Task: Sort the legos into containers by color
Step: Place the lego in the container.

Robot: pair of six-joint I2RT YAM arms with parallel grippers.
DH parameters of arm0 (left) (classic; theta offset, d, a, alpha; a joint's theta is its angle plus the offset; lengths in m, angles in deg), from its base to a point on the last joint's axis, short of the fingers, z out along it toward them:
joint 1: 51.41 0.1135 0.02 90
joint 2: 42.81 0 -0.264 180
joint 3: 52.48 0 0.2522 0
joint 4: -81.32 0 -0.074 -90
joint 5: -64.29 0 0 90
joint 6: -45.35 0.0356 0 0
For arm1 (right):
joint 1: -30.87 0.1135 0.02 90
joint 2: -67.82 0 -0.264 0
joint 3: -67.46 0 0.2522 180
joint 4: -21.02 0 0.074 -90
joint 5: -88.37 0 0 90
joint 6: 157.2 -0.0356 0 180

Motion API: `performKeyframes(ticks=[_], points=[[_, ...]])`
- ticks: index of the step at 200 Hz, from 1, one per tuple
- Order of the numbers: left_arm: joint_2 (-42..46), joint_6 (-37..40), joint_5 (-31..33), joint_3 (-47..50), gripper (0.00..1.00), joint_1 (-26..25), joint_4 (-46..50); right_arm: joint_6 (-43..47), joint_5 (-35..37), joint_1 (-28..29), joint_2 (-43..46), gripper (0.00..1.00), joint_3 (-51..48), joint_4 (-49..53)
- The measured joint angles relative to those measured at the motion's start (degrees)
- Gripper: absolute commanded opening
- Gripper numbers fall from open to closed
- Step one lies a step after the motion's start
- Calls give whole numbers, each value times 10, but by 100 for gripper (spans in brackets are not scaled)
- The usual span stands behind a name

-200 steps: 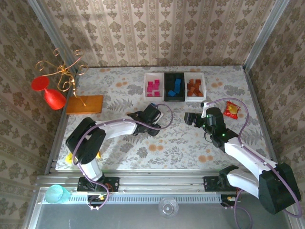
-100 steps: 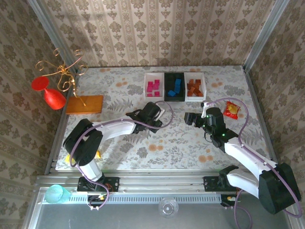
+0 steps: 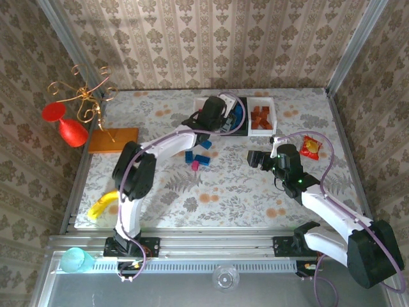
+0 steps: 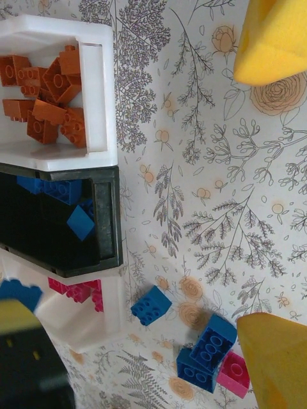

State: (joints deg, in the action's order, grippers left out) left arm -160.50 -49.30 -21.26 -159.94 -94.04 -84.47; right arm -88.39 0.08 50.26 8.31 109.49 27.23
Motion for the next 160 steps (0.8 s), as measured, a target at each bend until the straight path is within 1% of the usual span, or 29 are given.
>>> performKeyframes(ticks=[34,43,49,68,81,94,106,115,131,160], points=[[-104,23,3,-96,34,20,-9,0,0,0,0,93,0,0],[-133,28,3,-130,36,24,-4,0,0,0,0,93,0,0],[-152,32,3,-155,39,28,1,0,0,0,0,93,0,0],[-189,39,5,-209,53,35,15,0,0,0,0,93,0,0],[-192,44,7,-216,62,38,24,0,0,0,0,93,0,0],[-184,44,10,-212,66,40,28,0,0,0,0,93,0,0],[-163,43,14,-185,68,41,25,0,0,0,0,93,0,0],[-131,42,16,-142,68,40,18,0,0,0,0,93,0,0],[-50,33,17,-36,69,39,7,0,0,0,0,93,0,0],[130,3,13,176,72,37,-19,0,-5,2,0,93,0,0]])
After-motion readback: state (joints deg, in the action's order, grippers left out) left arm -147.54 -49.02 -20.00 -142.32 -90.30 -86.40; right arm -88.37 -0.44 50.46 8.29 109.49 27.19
